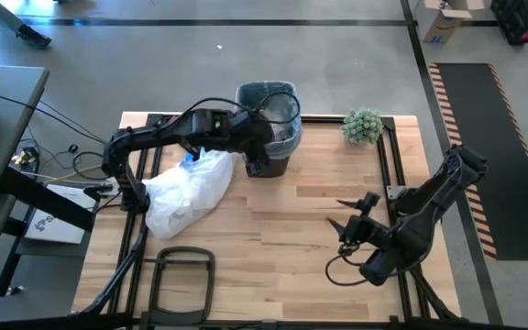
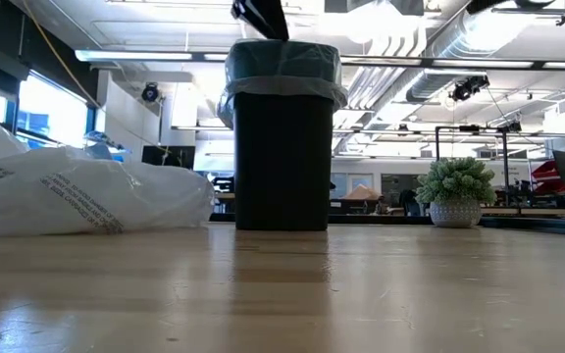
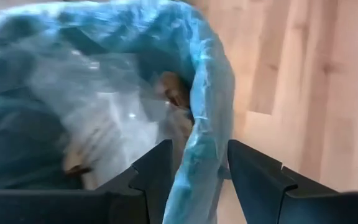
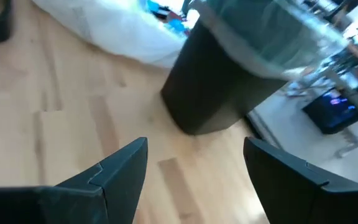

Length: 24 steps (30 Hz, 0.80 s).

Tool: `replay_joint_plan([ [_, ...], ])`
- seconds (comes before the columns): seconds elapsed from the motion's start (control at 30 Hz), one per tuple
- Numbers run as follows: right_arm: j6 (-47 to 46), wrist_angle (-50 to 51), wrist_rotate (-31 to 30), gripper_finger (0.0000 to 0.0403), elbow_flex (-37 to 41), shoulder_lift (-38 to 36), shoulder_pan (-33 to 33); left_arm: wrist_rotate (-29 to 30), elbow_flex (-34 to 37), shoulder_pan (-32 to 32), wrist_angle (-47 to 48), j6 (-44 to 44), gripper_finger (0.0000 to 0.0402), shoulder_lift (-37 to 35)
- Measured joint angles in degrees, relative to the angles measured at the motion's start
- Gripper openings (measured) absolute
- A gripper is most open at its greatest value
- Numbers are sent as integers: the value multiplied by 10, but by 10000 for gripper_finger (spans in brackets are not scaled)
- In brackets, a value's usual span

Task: Place trash/remove bag and relplace

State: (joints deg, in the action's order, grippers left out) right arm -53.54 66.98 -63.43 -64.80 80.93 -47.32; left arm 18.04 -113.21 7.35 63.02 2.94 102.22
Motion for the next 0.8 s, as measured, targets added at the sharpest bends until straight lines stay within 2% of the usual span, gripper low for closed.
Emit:
replay_joint_plan([
  [0.1,0,-9,15,255,8,0,0,-42,0,17,0,4,139,5],
  [0.33,0,-10,9,255,8,0,-1,-73,0,40,2,8,128,15],
  [0.53,0,-19,3,255,8,0,-4,-127,0,34,0,2,63,20],
  [0.67,19,-20,7,255,-12,0,-10,-133,0,9,-7,-13,10,20],
  [0.8,75,-21,12,255,-64,0,-24,-154,0,-31,-3,-47,11,19],
])
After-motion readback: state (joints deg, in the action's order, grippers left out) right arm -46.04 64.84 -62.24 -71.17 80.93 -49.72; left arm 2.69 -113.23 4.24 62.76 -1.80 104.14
